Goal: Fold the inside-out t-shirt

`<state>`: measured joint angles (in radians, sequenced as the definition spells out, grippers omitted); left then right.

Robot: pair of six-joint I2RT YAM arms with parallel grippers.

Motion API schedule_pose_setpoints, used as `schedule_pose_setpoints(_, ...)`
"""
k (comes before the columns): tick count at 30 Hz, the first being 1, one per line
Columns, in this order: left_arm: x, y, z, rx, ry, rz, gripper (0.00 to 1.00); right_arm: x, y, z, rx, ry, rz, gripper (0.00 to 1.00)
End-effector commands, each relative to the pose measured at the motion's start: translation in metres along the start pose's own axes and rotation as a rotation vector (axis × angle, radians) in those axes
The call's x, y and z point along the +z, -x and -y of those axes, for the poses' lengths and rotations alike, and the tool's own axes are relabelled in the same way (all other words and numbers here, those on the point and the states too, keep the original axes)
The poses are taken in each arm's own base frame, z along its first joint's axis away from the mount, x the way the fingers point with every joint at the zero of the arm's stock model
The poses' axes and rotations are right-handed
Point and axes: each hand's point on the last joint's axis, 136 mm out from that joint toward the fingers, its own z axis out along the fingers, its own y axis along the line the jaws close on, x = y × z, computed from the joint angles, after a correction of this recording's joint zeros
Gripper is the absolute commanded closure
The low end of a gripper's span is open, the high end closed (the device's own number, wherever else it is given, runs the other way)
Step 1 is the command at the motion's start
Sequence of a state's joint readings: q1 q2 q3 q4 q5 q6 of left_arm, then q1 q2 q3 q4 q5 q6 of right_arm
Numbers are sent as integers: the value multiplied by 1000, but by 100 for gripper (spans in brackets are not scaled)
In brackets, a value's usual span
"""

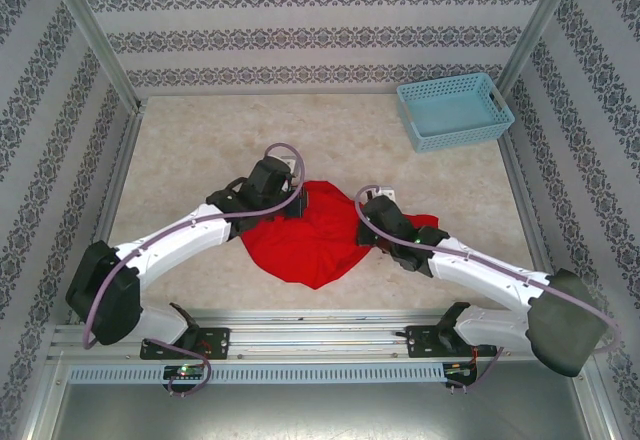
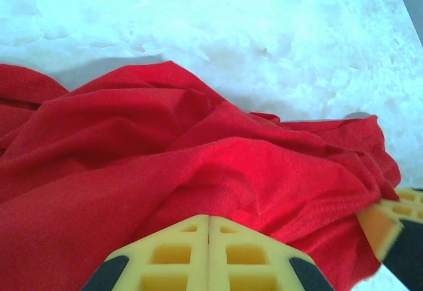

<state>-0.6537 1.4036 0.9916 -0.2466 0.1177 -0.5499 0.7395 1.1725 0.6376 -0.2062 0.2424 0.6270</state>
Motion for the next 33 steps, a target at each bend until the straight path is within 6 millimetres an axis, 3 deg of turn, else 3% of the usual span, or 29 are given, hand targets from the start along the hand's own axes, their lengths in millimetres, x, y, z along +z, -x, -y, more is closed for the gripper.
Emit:
schedule_pose_setpoints(1, -14, -12, 9, -4, -43, -49, 100, 3, 15, 6, 20, -21, 2, 100)
schedule_pose_setpoints(4, -40, -6, 39, 4, -206, -7, 100, 9, 24, 18, 46, -51, -8, 100)
schedule_pose_setpoints(6, -54, 0, 45, 16, -245, 40, 100, 13, 30, 27, 38, -90, -7, 100)
schedule_pose_setpoints(8, -57, 3, 41, 26, -225, 60, 100, 16, 35, 34, -1, -141, -12, 84)
schedule_pose_setpoints(11, -49, 5, 38, 13, -198, 47, 100, 10, 43, 31, -59, -175, 0, 47)
schedule_pose_setpoints(17, -33, 16, 44, -25, -206, 47, 100, -38, 58, -28, -187, 1, 208, 24)
schedule_pose_setpoints(20, -33, 23, 47, -46, -227, 66, 100, -47, 49, -67, -161, 242, 246, 22)
schedule_pose_setpoints(23, -34, 26, 49, -66, -240, 74, 100, -38, 28, -98, -157, 408, 214, 23)
schedule_pose_setpoints(28, -35, 29, 49, -83, -246, 80, 100, -15, 2, -131, -194, 477, 181, 30)
schedule_pose_setpoints(33, -35, 29, 52, -105, -265, 77, 100, 3, 3, -145, -153, 488, 215, 44)
